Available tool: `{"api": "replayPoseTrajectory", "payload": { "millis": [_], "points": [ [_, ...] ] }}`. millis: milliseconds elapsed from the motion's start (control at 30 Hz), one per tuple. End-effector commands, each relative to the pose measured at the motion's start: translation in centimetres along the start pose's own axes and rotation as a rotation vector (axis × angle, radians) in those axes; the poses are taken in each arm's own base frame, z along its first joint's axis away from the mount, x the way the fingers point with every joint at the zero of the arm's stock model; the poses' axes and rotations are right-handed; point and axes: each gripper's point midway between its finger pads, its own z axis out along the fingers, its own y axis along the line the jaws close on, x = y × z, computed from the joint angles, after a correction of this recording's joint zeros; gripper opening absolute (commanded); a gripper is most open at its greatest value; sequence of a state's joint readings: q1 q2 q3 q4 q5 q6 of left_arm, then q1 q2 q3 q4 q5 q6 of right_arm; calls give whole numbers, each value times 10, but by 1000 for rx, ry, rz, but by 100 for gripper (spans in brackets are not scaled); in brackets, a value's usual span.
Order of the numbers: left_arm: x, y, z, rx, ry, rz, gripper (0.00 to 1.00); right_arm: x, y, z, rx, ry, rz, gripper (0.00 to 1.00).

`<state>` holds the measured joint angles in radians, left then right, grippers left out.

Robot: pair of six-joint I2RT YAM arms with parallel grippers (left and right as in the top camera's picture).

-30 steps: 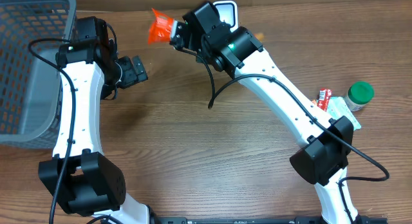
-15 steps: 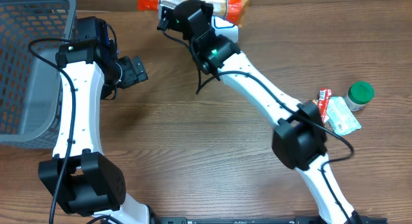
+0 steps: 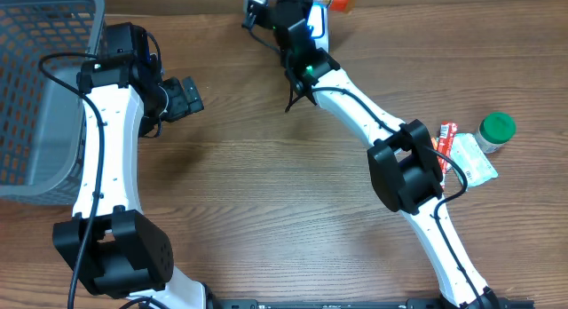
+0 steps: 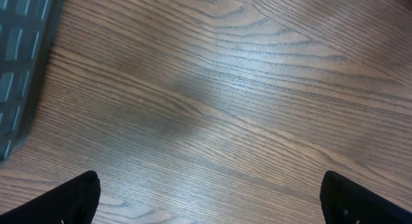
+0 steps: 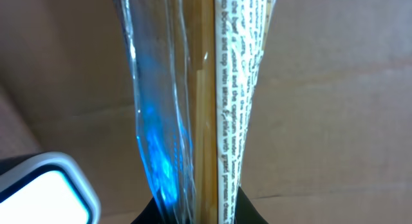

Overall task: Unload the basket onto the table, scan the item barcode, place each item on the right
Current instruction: 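Hold the spaghetti package in front of the scanner window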

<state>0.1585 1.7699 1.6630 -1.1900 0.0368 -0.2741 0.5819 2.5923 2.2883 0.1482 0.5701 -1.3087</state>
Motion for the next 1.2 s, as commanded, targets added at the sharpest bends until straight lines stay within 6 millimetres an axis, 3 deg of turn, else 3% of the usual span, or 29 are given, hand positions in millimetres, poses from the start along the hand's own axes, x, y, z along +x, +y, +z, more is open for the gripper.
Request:
{"api": "replayPoseTrajectory", "payload": {
  "millis": [0, 333, 733, 967, 1167],
  "points": [
    [-4, -2, -3, 1, -12, 19, 100, -25, -54, -11, 158, -66, 100, 3],
    [-4, -2, -3, 1, -12, 20, 100, -19, -7, -2, 93, -50, 62, 3],
    [-4, -2, -3, 1, -12, 20, 100, -13, 0, 0, 125, -24, 192, 3],
    [-4, -2, -3, 1, -12, 20, 99, -11, 21, 2, 66, -11, 151, 3],
    [-4, -2, -3, 1, -12, 20, 100, -14, 22, 1, 65, -16, 67, 3]
  ]
}}
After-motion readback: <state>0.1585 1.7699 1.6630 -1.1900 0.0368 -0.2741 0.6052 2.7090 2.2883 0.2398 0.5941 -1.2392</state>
